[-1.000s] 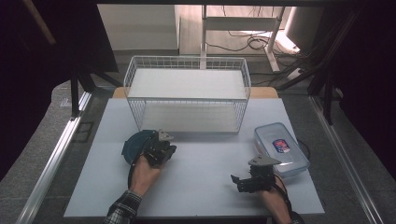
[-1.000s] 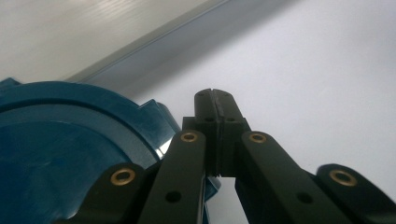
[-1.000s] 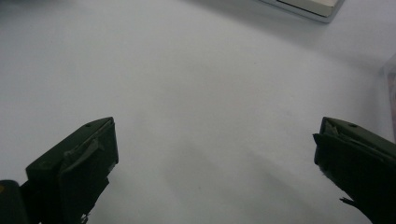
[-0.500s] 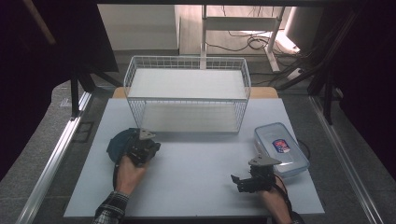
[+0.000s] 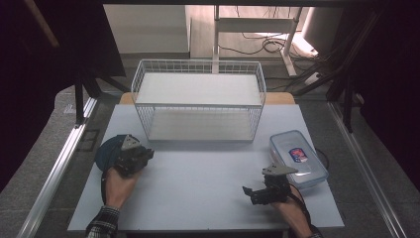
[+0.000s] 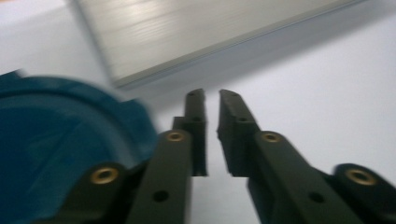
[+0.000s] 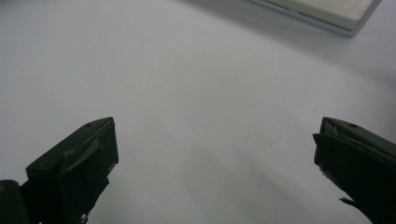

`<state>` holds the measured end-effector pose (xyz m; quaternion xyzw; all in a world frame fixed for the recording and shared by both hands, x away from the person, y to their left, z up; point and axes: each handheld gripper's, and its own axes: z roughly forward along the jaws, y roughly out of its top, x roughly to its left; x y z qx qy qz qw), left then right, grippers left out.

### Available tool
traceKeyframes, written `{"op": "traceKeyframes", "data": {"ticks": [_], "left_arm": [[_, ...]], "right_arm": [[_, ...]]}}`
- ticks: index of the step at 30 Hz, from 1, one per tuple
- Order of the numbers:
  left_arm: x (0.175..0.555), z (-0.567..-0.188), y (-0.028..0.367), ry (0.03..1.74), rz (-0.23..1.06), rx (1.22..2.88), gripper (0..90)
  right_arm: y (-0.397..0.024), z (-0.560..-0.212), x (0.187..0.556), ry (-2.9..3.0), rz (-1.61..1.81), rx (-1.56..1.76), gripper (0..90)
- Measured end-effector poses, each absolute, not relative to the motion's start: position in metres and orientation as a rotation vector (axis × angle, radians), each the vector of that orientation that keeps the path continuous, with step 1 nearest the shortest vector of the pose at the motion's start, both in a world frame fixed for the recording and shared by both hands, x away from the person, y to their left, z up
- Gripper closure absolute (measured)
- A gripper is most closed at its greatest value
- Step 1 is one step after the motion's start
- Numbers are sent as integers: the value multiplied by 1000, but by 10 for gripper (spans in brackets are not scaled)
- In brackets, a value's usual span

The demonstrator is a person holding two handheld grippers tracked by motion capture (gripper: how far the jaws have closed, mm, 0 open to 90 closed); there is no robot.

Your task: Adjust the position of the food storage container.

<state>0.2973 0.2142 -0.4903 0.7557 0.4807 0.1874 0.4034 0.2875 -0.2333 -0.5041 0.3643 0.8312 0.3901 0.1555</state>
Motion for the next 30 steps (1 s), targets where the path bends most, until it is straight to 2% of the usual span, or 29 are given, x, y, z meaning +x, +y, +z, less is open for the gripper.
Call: {"op": "traceKeyframes", "data": {"ticks": [5, 9, 12, 14, 16, 18, 21, 23, 30], "left_arm": [[279, -498, 207, 1109, 441, 1887, 443], [270, -504, 201, 1075, 390, 1890, 271], [263, -509, 196, 1057, 359, 1899, 203], [259, -512, 192, 1032, 341, 1908, 171], [254, -513, 187, 1016, 336, 1924, 139], [249, -515, 184, 997, 331, 1937, 147], [246, -518, 181, 979, 295, 1937, 142], [245, -521, 180, 979, 273, 1935, 142], [247, -522, 181, 974, 235, 1924, 157]], "right_arm": [[-239, -491, 292, 2335, 1153, 1098, 0], [-256, -476, 297, 2337, 1244, 1181, 0], [-269, -464, 300, 2262, 1221, 1247, 122], [-279, -458, 303, 2194, 1160, 1272, 279], [-291, -454, 307, 2150, 1113, 1278, 499], [-304, -451, 311, 2108, 1059, 1242, 676], [-324, -449, 320, 2047, 987, 1234, 850], [-336, -447, 324, 2006, 928, 1242, 894], [-386, -449, 326, 1842, 802, 1419, 895]]}}
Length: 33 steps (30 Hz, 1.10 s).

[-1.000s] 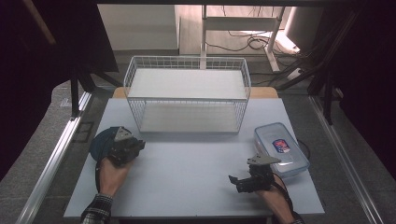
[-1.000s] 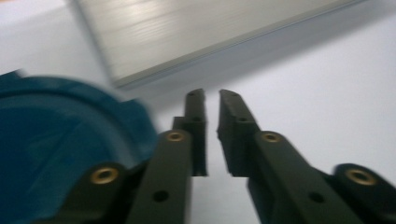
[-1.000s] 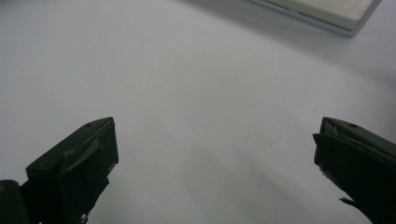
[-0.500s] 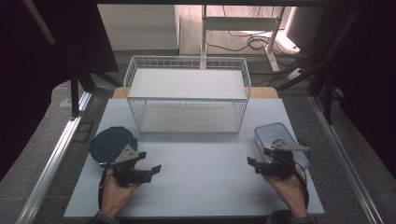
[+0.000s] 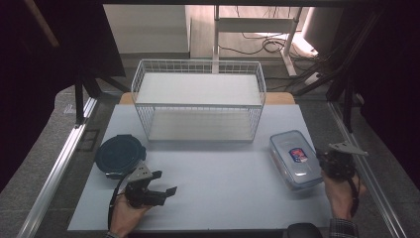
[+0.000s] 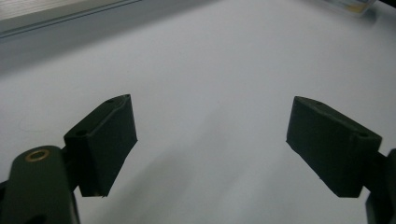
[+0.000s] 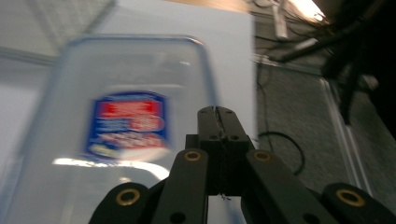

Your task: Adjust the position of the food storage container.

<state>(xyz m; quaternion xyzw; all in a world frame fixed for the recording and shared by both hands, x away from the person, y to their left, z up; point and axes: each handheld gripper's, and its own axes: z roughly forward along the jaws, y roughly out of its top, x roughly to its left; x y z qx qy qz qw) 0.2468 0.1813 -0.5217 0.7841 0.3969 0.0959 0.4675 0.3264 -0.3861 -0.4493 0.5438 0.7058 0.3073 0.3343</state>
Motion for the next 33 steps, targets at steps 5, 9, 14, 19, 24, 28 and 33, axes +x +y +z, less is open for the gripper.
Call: {"op": "traceKeyframes", "data": {"ticks": [5, 9, 14, 19, 24, 28, 33], "left_arm": [[249, -523, 183, 979, 223, 1921, 160], [250, -524, 183, 983, 224, 1923, 161], [251, -525, 183, 995, 228, 1936, 160], [251, -525, 183, 997, 217, 1939, 150], [253, -526, 182, 995, 187, 1939, 126], [254, -527, 182, 1002, 151, 1947, 120], [255, -527, 182, 994, 133, 1951, 114]], "right_arm": [[-410, -466, 328, 1836, 766, 1506, 894], [-414, -476, 331, 1910, 775, 1540, 896], [-410, -481, 327, 1997, 817, 1544, 896], [-383, -487, 320, 2137, 826, 1474, 896], [-360, -485, 313, 2215, 868, 1431, 895], [-340, -484, 308, 2300, 872, 1362, 895], [-311, -485, 301, 2416, 940, 1288, 894]]}}
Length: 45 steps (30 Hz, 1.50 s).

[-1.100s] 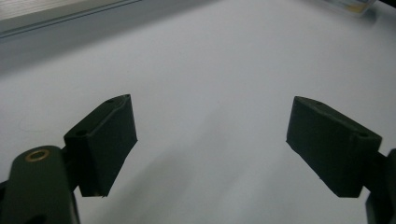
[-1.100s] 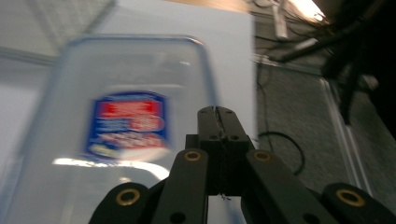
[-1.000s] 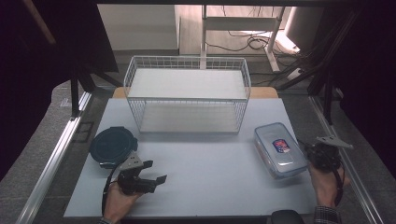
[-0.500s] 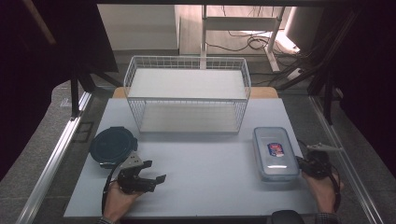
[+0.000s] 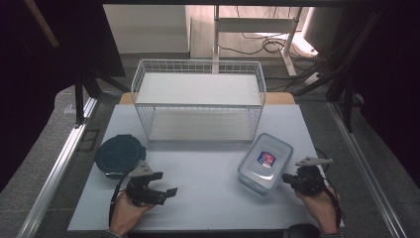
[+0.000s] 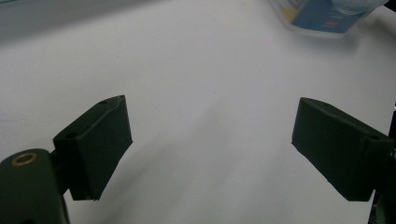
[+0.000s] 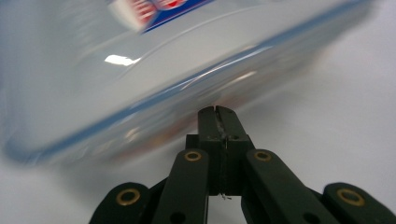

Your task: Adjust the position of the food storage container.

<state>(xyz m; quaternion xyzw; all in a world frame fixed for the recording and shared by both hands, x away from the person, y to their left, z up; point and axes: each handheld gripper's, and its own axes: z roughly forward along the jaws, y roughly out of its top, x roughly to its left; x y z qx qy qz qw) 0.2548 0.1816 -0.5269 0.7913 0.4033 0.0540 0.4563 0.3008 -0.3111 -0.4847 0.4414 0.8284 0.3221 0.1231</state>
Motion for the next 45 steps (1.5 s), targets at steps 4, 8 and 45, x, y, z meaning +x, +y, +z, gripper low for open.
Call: {"op": "traceKeyframes", "data": {"ticks": [4, 8, 45], "left_arm": [[255, -528, 180, 996, 138, 1973, 127], [253, -527, 178, 986, 162, 1997, 144], [250, -523, 170, 1019, 151, 2026, 336]], "right_arm": [[-278, -489, 295, 2548, 1040, 1174, 881], [-263, -484, 295, 2545, 969, 1093, 883], [-275, -482, 352, 2450, 1013, 1232, 895]]}}
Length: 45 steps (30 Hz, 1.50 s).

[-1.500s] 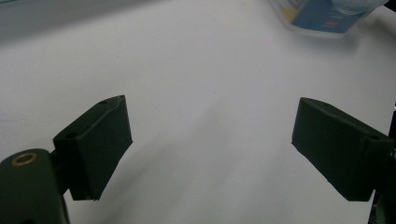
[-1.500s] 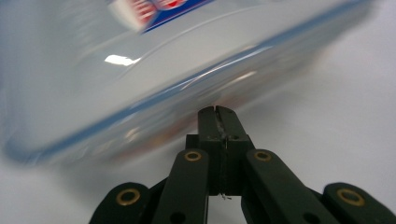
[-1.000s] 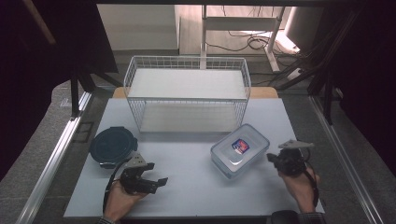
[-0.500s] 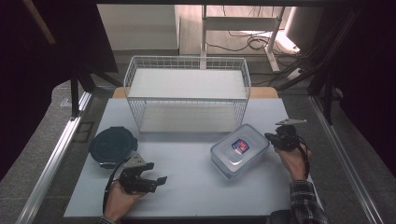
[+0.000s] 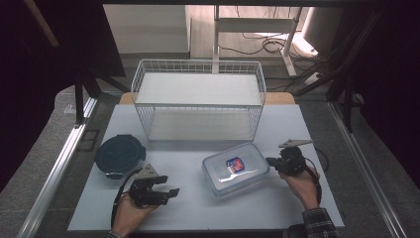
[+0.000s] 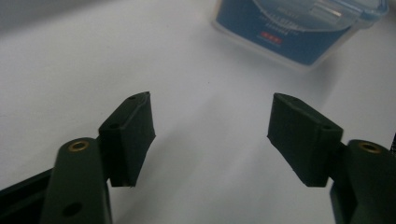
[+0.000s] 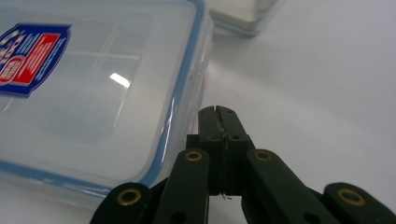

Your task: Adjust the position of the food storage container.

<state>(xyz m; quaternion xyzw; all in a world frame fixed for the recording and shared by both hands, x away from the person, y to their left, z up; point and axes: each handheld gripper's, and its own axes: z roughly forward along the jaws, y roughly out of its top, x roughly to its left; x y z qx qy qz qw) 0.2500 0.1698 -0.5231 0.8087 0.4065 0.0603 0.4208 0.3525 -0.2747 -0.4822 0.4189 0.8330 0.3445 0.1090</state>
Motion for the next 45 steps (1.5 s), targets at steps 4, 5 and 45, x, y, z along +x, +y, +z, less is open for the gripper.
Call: {"op": "traceKeyframes", "data": {"ticks": [4, 5, 45], "left_arm": [[250, -523, 170, 1026, 136, 2028, 404], [250, -523, 170, 1025, 134, 2031, 419], [226, -527, 202, 1011, 172, 2053, 63]], "right_arm": [[-255, -486, 340, 2513, 995, 1160, 895], [-250, -487, 336, 2536, 983, 1151, 895], [-222, -492, 276, 2549, 1082, 912, 118]]}}
